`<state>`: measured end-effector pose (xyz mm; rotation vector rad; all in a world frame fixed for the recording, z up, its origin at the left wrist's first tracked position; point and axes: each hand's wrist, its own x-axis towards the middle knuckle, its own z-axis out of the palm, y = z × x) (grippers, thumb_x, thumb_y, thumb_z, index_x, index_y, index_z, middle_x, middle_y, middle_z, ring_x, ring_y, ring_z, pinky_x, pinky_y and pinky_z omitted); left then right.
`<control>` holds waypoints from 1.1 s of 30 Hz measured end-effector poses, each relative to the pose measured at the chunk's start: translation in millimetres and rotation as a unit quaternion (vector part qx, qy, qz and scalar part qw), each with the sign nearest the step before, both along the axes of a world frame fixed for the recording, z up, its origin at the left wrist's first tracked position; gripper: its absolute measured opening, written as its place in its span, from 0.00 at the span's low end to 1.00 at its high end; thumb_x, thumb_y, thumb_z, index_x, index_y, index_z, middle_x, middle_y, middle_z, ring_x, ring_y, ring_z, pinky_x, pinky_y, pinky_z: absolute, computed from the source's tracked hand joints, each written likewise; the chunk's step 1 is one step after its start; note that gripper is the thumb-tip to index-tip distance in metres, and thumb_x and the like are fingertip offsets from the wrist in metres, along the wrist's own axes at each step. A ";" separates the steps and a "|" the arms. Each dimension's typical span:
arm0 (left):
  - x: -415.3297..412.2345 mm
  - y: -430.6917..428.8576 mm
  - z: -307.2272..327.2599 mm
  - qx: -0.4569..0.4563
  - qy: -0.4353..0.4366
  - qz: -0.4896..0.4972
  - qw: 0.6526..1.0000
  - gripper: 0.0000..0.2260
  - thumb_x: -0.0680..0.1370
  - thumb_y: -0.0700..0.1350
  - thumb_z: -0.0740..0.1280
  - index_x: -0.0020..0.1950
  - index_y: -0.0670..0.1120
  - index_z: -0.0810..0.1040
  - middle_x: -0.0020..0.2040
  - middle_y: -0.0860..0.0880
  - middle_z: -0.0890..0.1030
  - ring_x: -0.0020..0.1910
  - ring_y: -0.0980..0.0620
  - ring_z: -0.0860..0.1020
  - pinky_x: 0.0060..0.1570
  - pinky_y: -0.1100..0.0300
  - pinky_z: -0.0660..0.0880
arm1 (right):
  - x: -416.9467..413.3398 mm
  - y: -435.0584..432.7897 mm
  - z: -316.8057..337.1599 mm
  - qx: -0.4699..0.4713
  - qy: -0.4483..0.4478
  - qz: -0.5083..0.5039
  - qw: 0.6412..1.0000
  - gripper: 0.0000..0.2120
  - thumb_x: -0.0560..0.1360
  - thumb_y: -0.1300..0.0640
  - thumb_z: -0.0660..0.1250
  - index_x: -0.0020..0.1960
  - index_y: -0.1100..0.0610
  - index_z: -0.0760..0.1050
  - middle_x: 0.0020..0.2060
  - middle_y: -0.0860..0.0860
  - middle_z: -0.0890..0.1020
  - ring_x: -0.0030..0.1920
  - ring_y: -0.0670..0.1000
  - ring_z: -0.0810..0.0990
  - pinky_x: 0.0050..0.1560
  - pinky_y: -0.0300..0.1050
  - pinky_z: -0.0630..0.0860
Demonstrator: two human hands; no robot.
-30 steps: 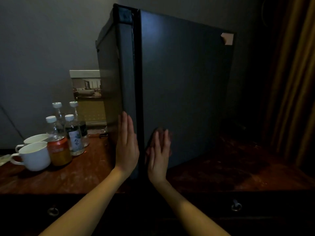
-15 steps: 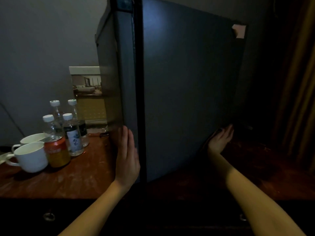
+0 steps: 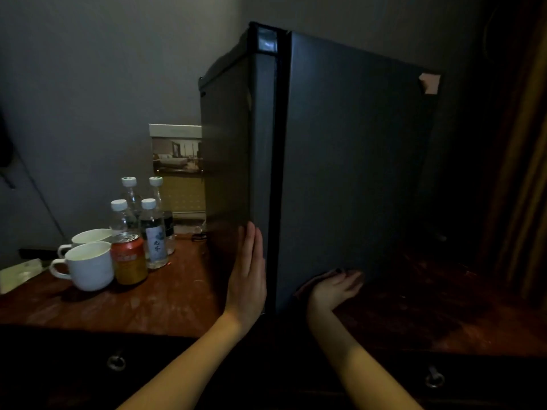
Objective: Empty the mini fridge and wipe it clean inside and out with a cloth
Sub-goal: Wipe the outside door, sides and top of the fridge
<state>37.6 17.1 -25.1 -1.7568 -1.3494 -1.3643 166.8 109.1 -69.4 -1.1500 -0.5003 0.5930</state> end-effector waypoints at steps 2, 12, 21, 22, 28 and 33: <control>-0.1 -11.8 -0.5 -0.092 -0.029 -0.052 0.994 0.29 0.81 0.38 0.52 0.76 0.32 0.41 0.78 0.34 0.47 0.78 0.42 0.45 0.77 0.54 0.44 | -24.7 -17.6 -5.4 -0.014 -0.013 0.024 1.000 0.23 0.83 0.60 0.54 0.76 0.64 0.56 0.76 0.65 0.53 0.75 0.63 0.55 0.74 0.46 0.52; -52.1 -67.0 -47.5 -0.262 -0.030 -0.204 0.943 0.34 0.82 0.46 0.55 0.72 0.72 0.34 0.77 0.65 0.43 0.76 0.63 0.48 0.71 0.73 0.46 | -106.1 -112.9 7.6 0.044 -0.050 0.167 0.984 0.26 0.83 0.49 0.51 0.78 0.49 0.46 0.78 0.53 0.41 0.78 0.52 0.44 0.77 0.49 0.47; -79.2 -71.9 10.0 -0.091 -0.071 -0.149 0.982 0.28 0.83 0.45 0.54 0.80 0.52 0.45 0.79 0.57 0.50 0.76 0.60 0.55 0.71 0.72 0.53 | -93.5 -76.2 220.6 0.336 -0.369 0.078 0.863 0.27 0.81 0.48 0.51 0.79 0.49 0.49 0.78 0.49 0.44 0.78 0.54 0.44 0.75 0.63 0.51; -79.4 -69.5 17.4 -0.079 -0.077 -0.149 0.983 0.27 0.82 0.46 0.53 0.80 0.49 0.46 0.79 0.55 0.51 0.76 0.59 0.55 0.71 0.72 0.53 | -92.1 -72.6 249.6 0.343 -0.398 0.059 0.849 0.27 0.81 0.50 0.52 0.79 0.50 0.50 0.79 0.51 0.45 0.78 0.56 0.45 0.75 0.64 0.51; -71.7 -59.1 47.7 -0.035 -0.111 -0.159 0.980 0.27 0.82 0.44 0.52 0.79 0.46 0.46 0.80 0.50 0.51 0.77 0.58 0.53 0.72 0.70 0.52 | -84.7 -67.4 305.1 0.365 -0.506 -0.011 0.781 0.28 0.82 0.52 0.57 0.78 0.56 0.53 0.78 0.56 0.51 0.78 0.57 0.48 0.77 0.58 0.50; -54.8 -51.4 37.0 -0.046 -0.230 -0.167 0.958 0.26 0.83 0.42 0.53 0.79 0.47 0.47 0.79 0.52 0.50 0.74 0.71 0.49 0.67 0.79 0.48 | -61.7 -64.2 199.8 0.402 -0.623 -0.011 0.671 0.27 0.79 0.58 0.62 0.76 0.56 0.58 0.77 0.57 0.53 0.78 0.59 0.51 0.77 0.57 0.52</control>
